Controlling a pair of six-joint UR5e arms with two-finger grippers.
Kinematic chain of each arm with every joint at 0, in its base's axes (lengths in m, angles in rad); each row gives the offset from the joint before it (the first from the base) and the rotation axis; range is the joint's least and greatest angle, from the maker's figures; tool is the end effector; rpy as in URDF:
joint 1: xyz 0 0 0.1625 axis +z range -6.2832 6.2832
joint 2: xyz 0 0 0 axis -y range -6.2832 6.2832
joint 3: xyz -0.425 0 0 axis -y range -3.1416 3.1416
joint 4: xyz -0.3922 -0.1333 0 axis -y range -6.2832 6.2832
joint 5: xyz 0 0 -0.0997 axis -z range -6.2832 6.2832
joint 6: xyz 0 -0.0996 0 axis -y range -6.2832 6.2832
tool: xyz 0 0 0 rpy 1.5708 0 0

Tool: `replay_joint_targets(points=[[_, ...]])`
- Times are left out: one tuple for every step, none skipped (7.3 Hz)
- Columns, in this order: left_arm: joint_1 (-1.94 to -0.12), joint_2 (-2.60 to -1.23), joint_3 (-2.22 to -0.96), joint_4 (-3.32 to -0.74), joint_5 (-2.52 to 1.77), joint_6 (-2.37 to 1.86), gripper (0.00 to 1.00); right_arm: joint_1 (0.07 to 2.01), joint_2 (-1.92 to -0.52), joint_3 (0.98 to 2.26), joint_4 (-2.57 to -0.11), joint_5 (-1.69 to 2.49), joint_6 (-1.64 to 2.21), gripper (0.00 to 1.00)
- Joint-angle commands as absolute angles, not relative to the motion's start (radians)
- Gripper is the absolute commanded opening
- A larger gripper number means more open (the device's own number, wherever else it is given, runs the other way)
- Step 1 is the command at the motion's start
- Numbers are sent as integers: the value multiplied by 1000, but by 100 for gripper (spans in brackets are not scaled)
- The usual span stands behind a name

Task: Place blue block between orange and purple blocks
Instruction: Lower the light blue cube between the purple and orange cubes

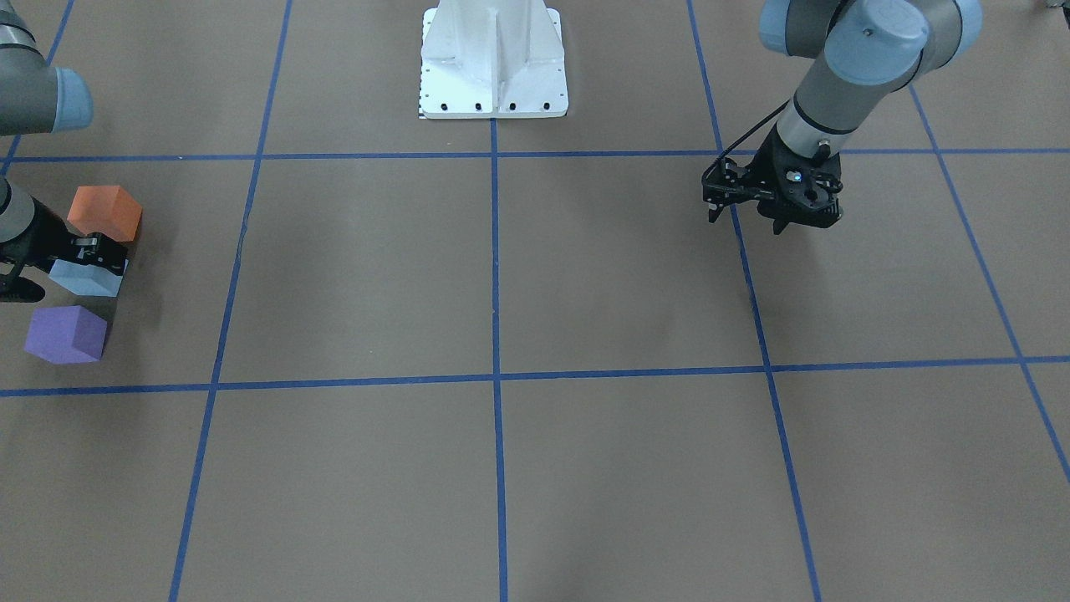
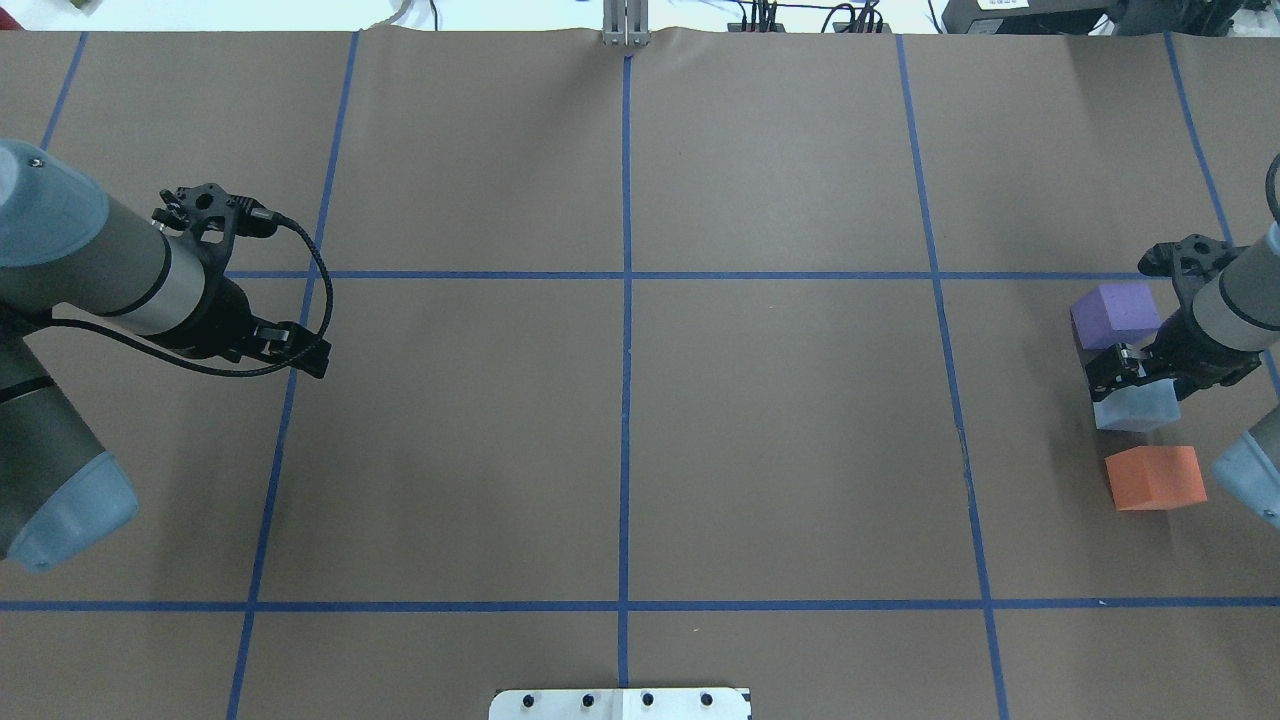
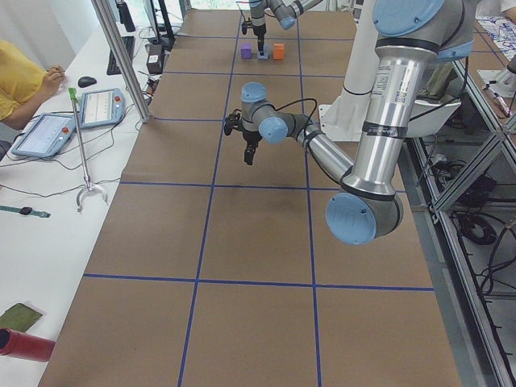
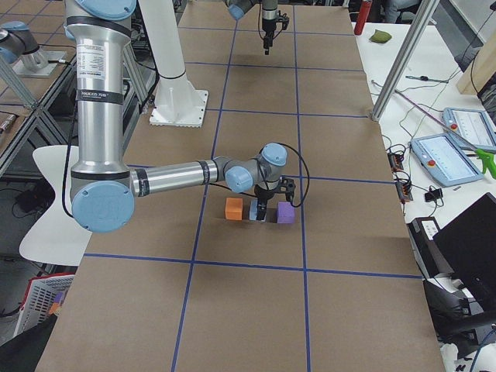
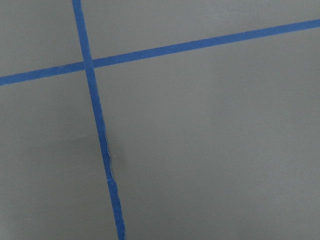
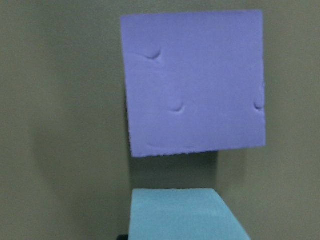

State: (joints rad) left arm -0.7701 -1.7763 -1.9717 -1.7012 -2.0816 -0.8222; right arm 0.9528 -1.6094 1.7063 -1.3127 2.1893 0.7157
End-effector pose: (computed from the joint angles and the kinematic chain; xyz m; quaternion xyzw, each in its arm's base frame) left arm 0.3296 -0.4375 0.3524 0.0690 0.4150 0.0813 0.9036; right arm -0.2256 -0.4477 0.5907 -0.0531 -0.3394 -0.0079 0.9391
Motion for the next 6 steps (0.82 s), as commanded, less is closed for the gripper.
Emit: replay_joint_targets(points=[[-770, -1776, -1979, -1701, -2082, -824, 99, 957, -1612, 1768, -1313, 2191, 710, 100], [-775, -1773, -1996, -1700, -2085, -822, 99, 963, -1630, 1817, -1313, 2191, 709, 100], [-779, -1761, -2017, -1698, -2088, -822, 99, 991, -1664, 1874, -1312, 2192, 707, 100], [-785, -1743, -2055, -1692, -2088, -821, 99, 1023, -1693, 1906, -1313, 2192, 706, 100], [-810, -1706, -2081, -1692, -2089, -816, 99, 1054, -1697, 1910, -1312, 2192, 704, 100], [-851, -1669, -2101, -1690, -2092, -801, 99, 1101, -1698, 1911, -1315, 2194, 695, 100]])
